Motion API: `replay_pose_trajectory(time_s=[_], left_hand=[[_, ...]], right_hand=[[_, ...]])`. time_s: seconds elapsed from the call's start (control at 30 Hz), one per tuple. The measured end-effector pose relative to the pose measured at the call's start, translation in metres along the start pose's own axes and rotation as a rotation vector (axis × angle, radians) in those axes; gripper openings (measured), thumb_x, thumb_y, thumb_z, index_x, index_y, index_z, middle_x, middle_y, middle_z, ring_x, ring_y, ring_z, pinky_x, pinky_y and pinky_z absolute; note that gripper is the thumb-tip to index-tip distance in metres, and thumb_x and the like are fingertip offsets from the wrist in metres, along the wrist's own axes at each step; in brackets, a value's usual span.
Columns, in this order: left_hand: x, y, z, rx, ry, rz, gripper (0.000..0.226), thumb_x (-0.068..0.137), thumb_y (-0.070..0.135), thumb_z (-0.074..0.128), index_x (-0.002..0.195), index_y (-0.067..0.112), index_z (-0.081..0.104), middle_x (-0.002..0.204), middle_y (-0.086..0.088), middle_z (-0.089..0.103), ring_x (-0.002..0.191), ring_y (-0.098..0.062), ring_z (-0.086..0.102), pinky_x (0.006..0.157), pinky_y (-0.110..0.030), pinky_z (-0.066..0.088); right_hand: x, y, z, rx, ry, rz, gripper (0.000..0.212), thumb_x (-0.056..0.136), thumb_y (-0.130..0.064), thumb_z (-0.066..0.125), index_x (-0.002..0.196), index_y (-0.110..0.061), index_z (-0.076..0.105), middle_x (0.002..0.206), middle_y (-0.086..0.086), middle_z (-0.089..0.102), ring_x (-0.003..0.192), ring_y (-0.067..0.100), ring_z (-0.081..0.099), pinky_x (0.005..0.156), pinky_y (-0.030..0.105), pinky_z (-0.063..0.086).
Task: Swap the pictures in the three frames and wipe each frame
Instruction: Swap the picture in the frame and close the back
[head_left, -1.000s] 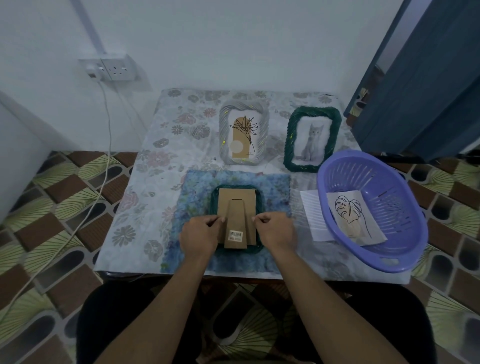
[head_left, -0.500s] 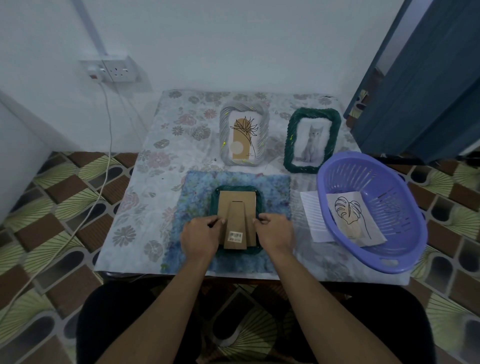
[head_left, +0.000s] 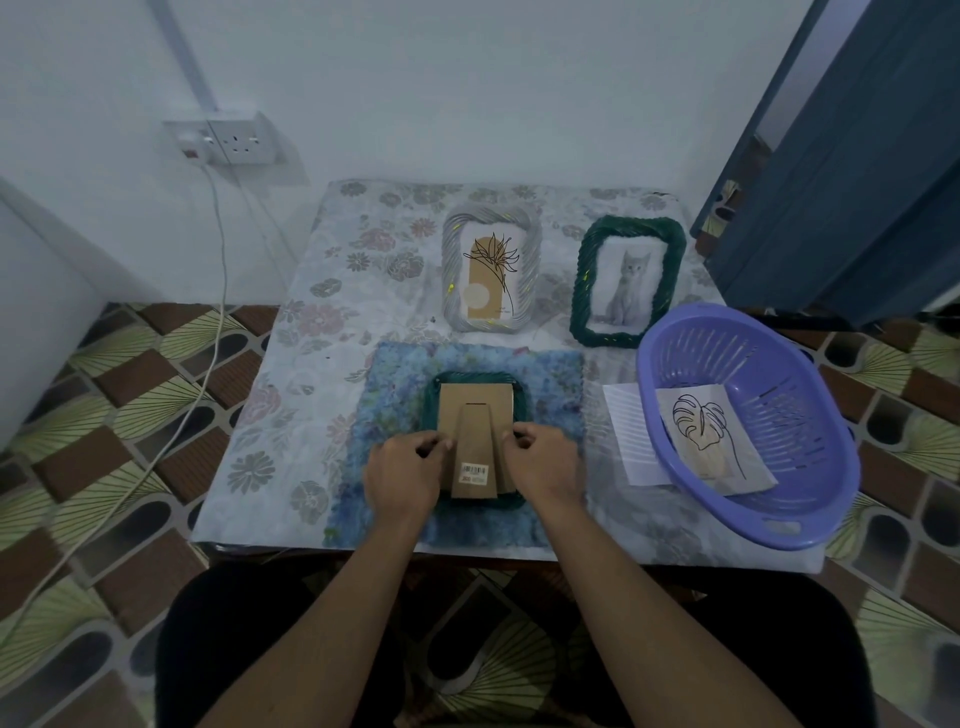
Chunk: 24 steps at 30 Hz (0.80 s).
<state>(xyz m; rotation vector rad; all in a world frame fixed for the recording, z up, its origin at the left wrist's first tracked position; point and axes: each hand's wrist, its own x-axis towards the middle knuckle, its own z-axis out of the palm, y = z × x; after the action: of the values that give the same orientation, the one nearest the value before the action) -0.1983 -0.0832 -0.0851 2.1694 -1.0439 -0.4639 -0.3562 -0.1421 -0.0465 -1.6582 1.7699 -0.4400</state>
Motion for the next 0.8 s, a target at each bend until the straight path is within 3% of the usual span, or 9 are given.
replay_pose_trajectory(time_s=[0.43,0.53,0.67,0.8], left_hand=[[-0.003,0.007,-0.004,0.068,0.011,-0.013,0.017,0.086,0.048,0.068,0.092,0.035,0.077,0.080,0.008,0.072,0.083,-0.020,0.065,0.061,-0.035,0.055],[-0.004,0.011,-0.005,0.114,0.014,-0.013,0.022,0.089,0.047,0.066,0.095,0.029,0.077,0.070,0.006,0.066,0.071,-0.018,0.061,0.051,-0.027,0.043],[-0.007,0.019,-0.009,0.104,0.019,-0.001,0.021,0.090,0.038,0.067,0.098,0.022,0.078,0.083,-0.001,0.072,0.076,-0.020,0.064,0.056,-0.028,0.044],[-0.008,0.022,-0.011,0.105,0.024,-0.005,0.020,0.091,0.037,0.067,0.098,0.022,0.077,0.076,0.004,0.066,0.073,-0.015,0.058,0.056,-0.027,0.043]], right_hand=[[0.002,0.003,0.002,-0.143,0.039,-0.040,0.026,0.092,-0.045,0.060,0.112,-0.035,0.073,0.106,-0.004,0.075,0.096,0.018,0.068,0.090,0.036,0.051],[0.002,0.003,0.004,-0.161,0.052,-0.043,0.025,0.092,-0.046,0.061,0.110,-0.035,0.073,0.104,-0.006,0.075,0.094,0.017,0.068,0.089,0.037,0.053],[0.002,0.005,0.007,-0.149,0.058,-0.072,0.026,0.092,-0.045,0.061,0.113,-0.035,0.073,0.107,-0.004,0.074,0.095,0.018,0.068,0.086,0.035,0.053],[0.005,0.008,0.010,-0.185,0.032,-0.086,0.032,0.094,-0.048,0.057,0.116,-0.031,0.072,0.111,0.001,0.070,0.098,0.021,0.066,0.081,0.032,0.051]])
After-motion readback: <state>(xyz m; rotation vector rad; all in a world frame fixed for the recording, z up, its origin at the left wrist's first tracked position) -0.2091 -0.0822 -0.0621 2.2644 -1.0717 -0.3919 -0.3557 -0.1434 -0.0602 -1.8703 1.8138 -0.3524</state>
